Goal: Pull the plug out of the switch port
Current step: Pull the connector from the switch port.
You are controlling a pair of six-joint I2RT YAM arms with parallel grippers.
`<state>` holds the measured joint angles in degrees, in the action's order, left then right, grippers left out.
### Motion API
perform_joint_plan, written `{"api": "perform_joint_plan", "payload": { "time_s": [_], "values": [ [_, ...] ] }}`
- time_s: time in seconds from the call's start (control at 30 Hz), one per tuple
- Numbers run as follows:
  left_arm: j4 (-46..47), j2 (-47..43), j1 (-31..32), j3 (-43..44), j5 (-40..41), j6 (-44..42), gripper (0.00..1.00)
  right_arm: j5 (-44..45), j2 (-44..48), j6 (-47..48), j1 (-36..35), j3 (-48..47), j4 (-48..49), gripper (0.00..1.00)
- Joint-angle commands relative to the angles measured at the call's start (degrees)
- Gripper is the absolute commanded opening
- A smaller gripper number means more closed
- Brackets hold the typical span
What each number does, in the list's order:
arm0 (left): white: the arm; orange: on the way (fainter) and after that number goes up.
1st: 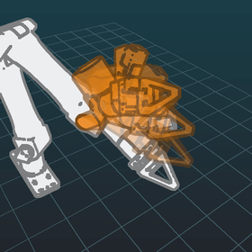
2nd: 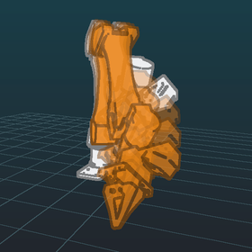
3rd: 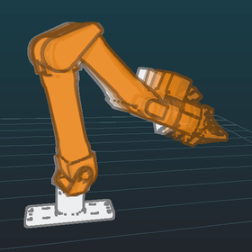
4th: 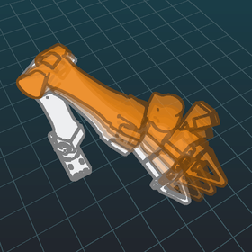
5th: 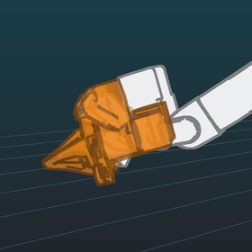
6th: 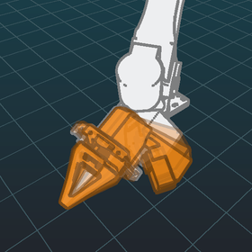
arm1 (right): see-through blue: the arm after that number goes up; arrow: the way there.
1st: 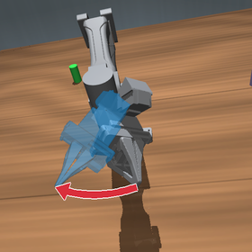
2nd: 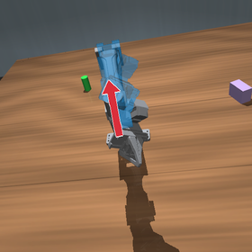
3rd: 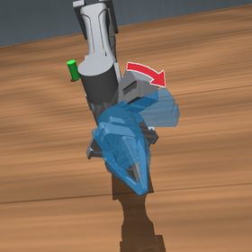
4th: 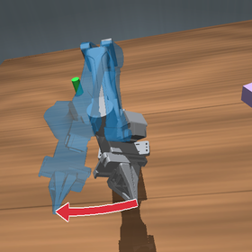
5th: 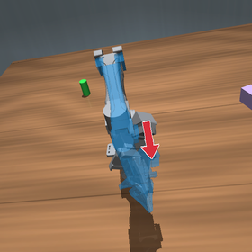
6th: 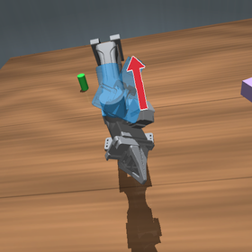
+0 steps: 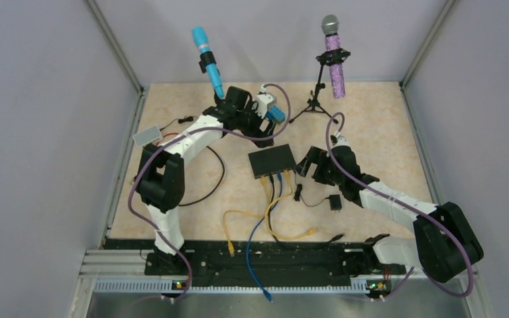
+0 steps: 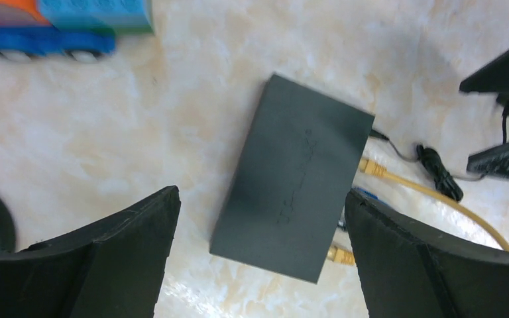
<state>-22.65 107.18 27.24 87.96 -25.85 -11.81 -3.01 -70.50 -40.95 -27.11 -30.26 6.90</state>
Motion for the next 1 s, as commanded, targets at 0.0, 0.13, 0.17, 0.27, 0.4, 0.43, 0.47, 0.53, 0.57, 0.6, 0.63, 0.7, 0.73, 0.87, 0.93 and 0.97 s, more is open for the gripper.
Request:
{"api": "perform_joint_plan", "payload": {
  "time_s": [0.0,0.13,0.17,0.27,0.4,0.43,0.47,0.53,0.57,0.6,0.63,0.7,0.73,0.87,0.93,0.97],
  "values": [
    [-8.53,1.5,-0.35,2.64,-4.41,-1.35,0.99,2.35,0.73,1.11,1.49,-0.76,-2.14,0.99],
    [0.58,-9.96,-0.41,-3.25,-4.07,3.12,0.99,2.21,1.41,1.63,1.89,-0.87,-3.2,0.97],
    [5.32,-13.64,-0.38,-5.95,-4.44,4.65,0.99,2.48,1.89,1.75,1.84,-0.73,-3.4,0.97],
    [14.71,-21.46,-0.42,-11.76,-2.4,12.73,0.99,2.82,2.79,2.4,1.89,-0.97,-4.17,0.97],
    [20.2,-25.44,-0.65,-19.5,3.27,17.89,0.99,2.83,3.44,2.67,1.9,-1.12,-4.22,0.97],
    [20.22,-24.28,-0.82,-20.46,1.75,16.87,0.99,2.83,3.35,2.68,1.85,-1.18,-4.11,0.97],
    [18.9,-22.64,-1.29,-20.17,-3.0,16.5,0.99,2.83,3.34,2.72,1.88,-1.32,-4.02,0.97],
    [16.69,-18.05,-1.97,-18.0,-9.01,17.39,0.99,2.83,2.96,2.92,1.89,-1.82,-3.99,0.96],
    [14.16,-15.67,-2.17,-15.98,-11.62,17.35,0.99,2.83,2.78,3.08,1.89,-2.07,-3.98,0.96],
    [11.06,-13.03,-2.19,-13.61,-12.23,17.73,0.99,2.83,2.58,3.16,1.89,-2.2,-4.02,0.96],
    [7.77,-10.48,-2.15,-10.72,-12.78,17.14,0.99,2.83,2.42,3.26,1.89,-2.44,-4.07,0.96],
    [0.11,-6.87,-1.18,-5.22,-9.6,11.0,0.99,2.83,2.06,3.33,1.88,-2.69,-4.14,0.96],
    [-2.19,-5.49,-0.59,-3.51,-7.63,7.44,0.98,2.83,1.85,3.28,1.93,-2.7,-4.22,0.96],
    [-8.53,-0.21,-0.01,1.27,-3.91,2.35,0.98,2.83,1.11,3.07,1.93,-2.44,-3.79,0.96],
    [-12.08,2.65,0.03,3.87,-2.01,-0.4,0.98,2.83,0.41,2.91,1.89,-2.53,-3.65,0.96],
    [-14.28,4.28,0.3,5.35,-0.27,-2.07,0.99,2.71,0.04,2.95,1.89,-2.64,-3.6,0.96]
  ]
}}
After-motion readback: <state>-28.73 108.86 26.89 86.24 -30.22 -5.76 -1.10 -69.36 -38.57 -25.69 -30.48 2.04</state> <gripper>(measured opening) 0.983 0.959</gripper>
